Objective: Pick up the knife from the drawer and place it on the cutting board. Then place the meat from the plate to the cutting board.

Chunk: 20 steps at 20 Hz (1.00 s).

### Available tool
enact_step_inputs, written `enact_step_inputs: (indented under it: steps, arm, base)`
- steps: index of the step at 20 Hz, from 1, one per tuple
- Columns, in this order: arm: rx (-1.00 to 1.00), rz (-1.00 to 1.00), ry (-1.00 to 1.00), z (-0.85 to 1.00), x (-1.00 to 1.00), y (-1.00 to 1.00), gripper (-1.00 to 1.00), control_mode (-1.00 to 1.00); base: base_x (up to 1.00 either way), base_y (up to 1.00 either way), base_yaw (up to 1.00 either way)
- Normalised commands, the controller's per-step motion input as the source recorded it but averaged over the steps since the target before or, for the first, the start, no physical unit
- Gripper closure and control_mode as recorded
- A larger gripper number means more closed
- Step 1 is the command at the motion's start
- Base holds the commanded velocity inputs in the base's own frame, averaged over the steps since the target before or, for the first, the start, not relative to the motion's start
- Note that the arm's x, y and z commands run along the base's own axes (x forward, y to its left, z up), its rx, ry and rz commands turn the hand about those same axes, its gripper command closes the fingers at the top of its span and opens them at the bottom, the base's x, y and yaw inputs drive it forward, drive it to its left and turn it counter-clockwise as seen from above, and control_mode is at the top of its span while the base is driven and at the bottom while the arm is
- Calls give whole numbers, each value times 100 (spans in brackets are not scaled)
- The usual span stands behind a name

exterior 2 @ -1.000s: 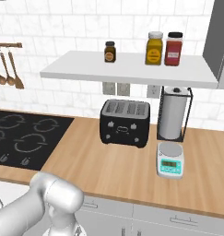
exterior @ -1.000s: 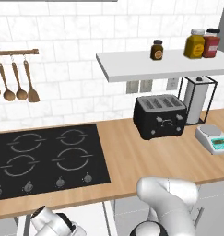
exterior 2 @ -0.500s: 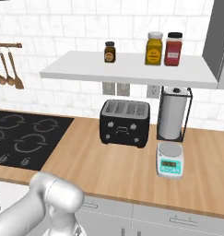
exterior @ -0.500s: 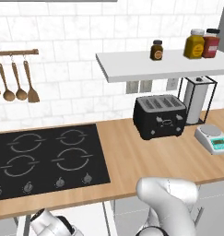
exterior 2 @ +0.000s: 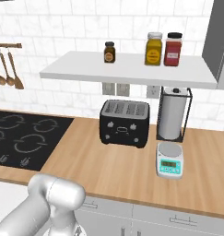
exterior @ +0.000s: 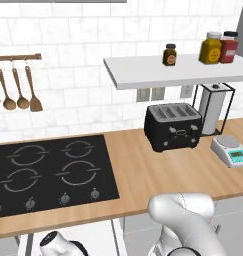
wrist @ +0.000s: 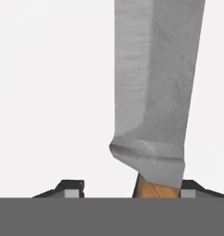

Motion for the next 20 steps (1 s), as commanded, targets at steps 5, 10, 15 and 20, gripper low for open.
enact_step_inputs:
  steps: [5,10,15,20]
  arm:
    - [22,3,-1,-21,-8,0,100,-100]
    - [17,0,0,-1,-11,18,100,-100]
    - [8,0,0,29,-27,25,100,-100]
    - [0,0,1,75,-29,36,100,-100]
  base:
    - [0,0,0]
    - [0,0,0]
    - [0,0,0]
    - [0,0,0]
